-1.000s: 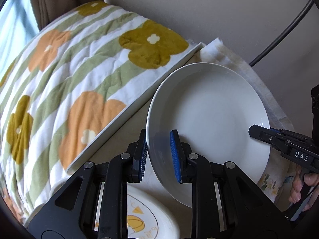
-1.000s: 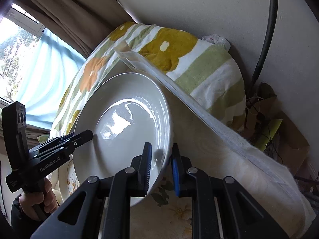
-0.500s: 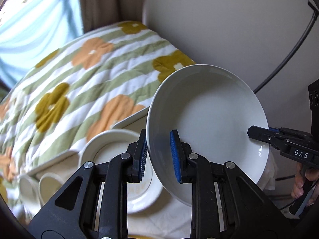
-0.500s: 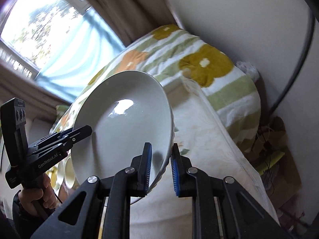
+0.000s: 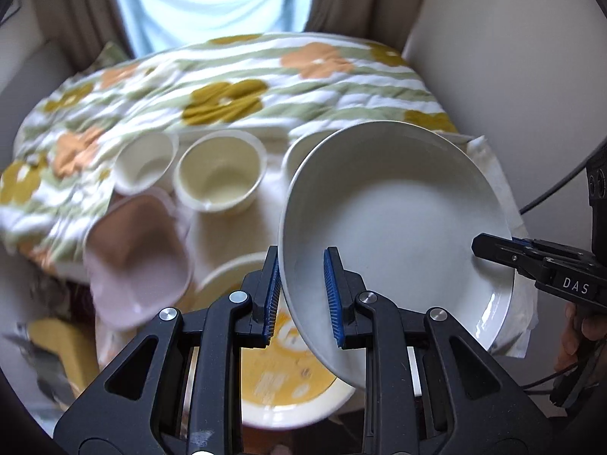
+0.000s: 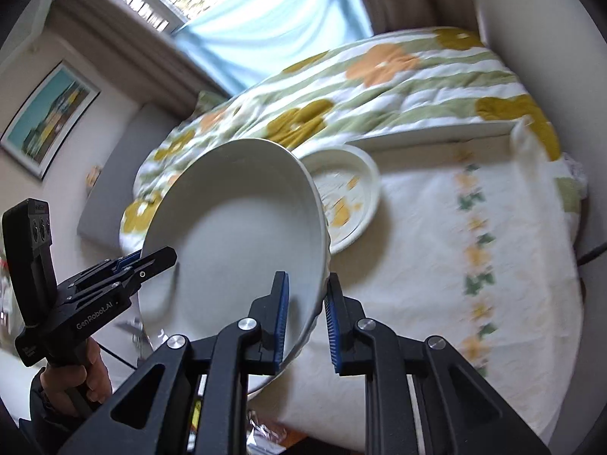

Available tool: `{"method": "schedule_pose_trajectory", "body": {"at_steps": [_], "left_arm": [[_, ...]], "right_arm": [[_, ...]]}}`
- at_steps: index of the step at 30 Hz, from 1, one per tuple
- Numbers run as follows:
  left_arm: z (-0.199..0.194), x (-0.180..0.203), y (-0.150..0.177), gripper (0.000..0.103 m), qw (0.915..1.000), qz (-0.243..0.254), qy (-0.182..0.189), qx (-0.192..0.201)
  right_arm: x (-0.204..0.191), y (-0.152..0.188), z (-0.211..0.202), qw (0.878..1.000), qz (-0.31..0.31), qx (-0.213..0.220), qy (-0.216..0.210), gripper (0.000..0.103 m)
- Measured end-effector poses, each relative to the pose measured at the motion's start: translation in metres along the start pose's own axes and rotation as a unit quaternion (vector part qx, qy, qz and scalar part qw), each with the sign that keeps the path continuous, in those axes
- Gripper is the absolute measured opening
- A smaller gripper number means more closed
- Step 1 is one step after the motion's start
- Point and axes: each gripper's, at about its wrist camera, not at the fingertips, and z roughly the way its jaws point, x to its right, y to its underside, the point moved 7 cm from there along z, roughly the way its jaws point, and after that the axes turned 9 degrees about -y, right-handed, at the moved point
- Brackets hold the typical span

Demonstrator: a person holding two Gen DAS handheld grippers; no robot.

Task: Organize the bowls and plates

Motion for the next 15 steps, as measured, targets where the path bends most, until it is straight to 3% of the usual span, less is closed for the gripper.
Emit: {"method": "schedule_pose_trajectory", "body": {"at_steps": [6, 15], "left_arm": [[0.018, -0.042, 0.068, 0.020, 0.9979, -0.051, 0.000, -0.039], [0.063, -0.054, 0.109, 0.020, 0.9950, -0.055, 0.017, -0.082]], "right_arm": [[-0.018, 0.044, 0.046, 0.998, -0.016, -0.056, -0.006, 0.017], [-0.021, 0.062, 0.088, 0.996, -0.022, -0.084, 0.036, 0.017]]}}
